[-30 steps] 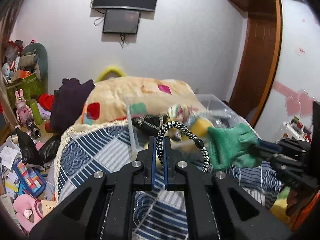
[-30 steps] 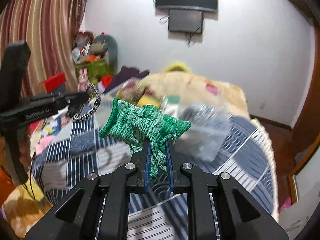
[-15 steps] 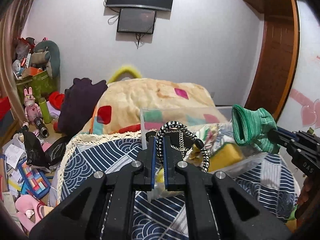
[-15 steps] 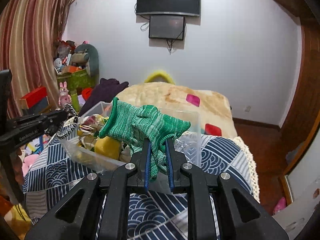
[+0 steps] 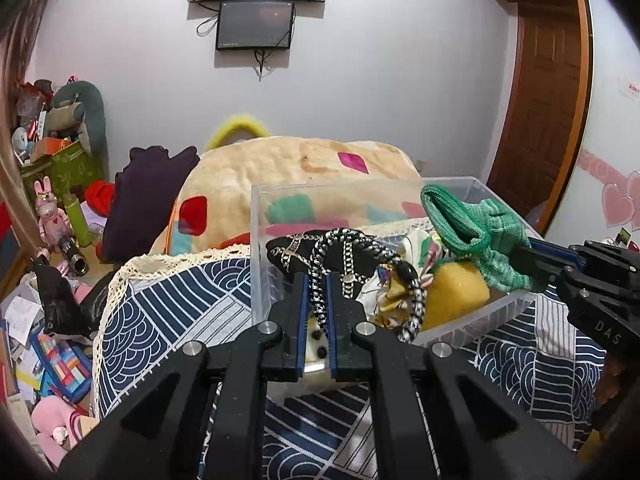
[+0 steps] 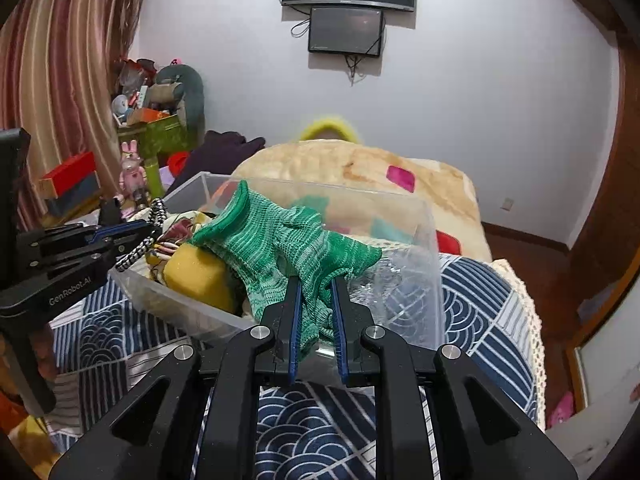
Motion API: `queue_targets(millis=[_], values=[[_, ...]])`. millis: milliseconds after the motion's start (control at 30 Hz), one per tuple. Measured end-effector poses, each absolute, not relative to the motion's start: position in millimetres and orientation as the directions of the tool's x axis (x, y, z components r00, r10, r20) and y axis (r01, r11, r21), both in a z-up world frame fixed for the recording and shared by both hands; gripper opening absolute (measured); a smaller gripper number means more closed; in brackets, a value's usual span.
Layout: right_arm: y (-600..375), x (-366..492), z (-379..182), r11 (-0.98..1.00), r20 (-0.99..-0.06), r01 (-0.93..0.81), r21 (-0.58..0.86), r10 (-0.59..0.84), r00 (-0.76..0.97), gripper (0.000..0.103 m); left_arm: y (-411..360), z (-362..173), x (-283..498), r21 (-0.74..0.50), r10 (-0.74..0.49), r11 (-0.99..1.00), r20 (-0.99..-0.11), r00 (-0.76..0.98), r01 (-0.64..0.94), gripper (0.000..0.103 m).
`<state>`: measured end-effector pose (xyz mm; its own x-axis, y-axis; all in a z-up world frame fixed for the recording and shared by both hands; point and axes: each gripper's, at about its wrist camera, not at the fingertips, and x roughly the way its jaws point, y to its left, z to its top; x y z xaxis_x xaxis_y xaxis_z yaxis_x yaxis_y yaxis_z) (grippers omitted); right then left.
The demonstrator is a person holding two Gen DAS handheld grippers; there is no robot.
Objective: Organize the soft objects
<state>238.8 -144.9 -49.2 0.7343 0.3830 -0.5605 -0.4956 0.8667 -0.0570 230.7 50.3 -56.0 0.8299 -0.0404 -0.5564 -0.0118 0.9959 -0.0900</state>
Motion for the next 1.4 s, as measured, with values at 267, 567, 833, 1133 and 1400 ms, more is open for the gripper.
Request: queue_targets(millis=[267, 567, 833, 1133, 1400], values=[[-155.1, 231.1, -38.4, 0.877, -0.541, -0.478, -0.037, 0.385, 0.748, 0.046, 58.5, -49.0, 219.8, -0.13, -0.061, 0.991, -0.555, 0.83, -0.014, 0.025], [-170.0, 198.8, -14.0, 0.867, -0.453, -0.497, -0.021, 0.435, 0.778, 0.046, 48.1, -22.2, 184.5, -0.14, -0.114, 0.989, -0.5, 0.858, 0.049, 0.025], [-183.3, 167.4, 16.0, 0.853, -0.345, -0.521, 0.013, 0.493, 0.799, 0.046, 33.4, 11.9, 139.3, -0.132, -0.137, 0.987, -0.4, 0.906, 0.091, 0.025], [-191.1, 142.4, 28.4, 0.843, -0.261, -0.536, 0.04, 0.527, 0.809, 0.066, 20.6, 32.2, 92.9, -0.087, -0.129, 0.99, -0.303, 0.944, 0.108, 0.05], [-189.2, 125.1, 26.9, 0.856, -0.208, -0.517, 0.012, 0.508, 0.836, 0.09, 13.7, 33.5, 71.2, -0.082, -0.121, 0.991, -0.261, 0.958, 0.103, 0.073]])
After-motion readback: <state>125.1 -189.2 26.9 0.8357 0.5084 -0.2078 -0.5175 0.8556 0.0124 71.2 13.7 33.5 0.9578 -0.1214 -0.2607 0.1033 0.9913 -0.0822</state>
